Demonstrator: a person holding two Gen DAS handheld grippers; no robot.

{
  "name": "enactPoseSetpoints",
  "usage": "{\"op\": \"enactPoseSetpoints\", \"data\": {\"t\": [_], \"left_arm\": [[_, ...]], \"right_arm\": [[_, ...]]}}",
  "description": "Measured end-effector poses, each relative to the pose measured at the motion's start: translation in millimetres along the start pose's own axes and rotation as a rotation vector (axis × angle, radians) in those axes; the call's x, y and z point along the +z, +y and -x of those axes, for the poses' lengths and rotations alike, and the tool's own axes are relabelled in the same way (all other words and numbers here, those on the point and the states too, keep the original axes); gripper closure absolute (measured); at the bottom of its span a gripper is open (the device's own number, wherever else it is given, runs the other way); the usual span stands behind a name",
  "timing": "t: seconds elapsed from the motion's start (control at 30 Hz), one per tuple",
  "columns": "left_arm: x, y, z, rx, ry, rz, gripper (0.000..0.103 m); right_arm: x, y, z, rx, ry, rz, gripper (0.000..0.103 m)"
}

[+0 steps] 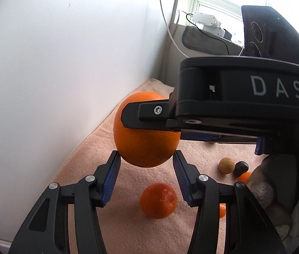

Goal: Organize fruits
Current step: 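Lift the second orange with the right gripper and carry it to the plate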

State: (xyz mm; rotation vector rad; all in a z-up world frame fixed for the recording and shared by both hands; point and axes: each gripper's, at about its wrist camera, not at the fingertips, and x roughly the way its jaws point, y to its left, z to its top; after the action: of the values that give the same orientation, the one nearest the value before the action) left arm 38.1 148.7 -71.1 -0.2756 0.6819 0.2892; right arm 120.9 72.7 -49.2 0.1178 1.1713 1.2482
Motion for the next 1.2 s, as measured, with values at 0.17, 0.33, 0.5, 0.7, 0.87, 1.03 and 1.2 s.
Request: {"op": "enactPoseSetpoints", "data": {"t": [0.17, 0.33, 0.5, 0.7, 0.87, 1.03, 1.2], "left_arm": [[-5.7, -9.3, 11.5, -0.025, -0.014, -0.025, 0.053], [-9.5, -33.6, 25.6, -0.058, -0.025, -0.051, 0.053], [-7.4, -46.1, 38.6, -0.091, -0.032, -0.077, 0.053], [-14.4, -72.6, 42.8, -0.126, -0.034, -0.109, 0.053], [-19.9, -84.6, 47.8, -0.162, -0.034, -0.131, 0.053], [-27.0, -100.5, 48.5, -0.202, -0.027, -0.159, 0.053], [-34.4, -119.8, 48.5, -0.246, -0.013, -0.19, 0.053]], "right_arm": [[-11.0, 0.8, 34.3, -0.01, -0.03, -0.001, 0.035], [-15.4, 0.7, 67.5, -0.034, -0.063, -0.001, 0.035], [-25.7, -5.0, 91.5, -0.051, -0.098, -0.025, 0.035], [-39.3, -13.8, 113.9, -0.069, -0.13, -0.051, 0.035], [-53.0, -17.5, 134.5, -0.097, -0.161, -0.059, 0.035], [-66.6, -30.5, 154.5, -0.122, -0.194, -0.092, 0.035], [-80.9, -41.8, 182.4, -0.146, -0.224, -0.128, 0.035]]}}
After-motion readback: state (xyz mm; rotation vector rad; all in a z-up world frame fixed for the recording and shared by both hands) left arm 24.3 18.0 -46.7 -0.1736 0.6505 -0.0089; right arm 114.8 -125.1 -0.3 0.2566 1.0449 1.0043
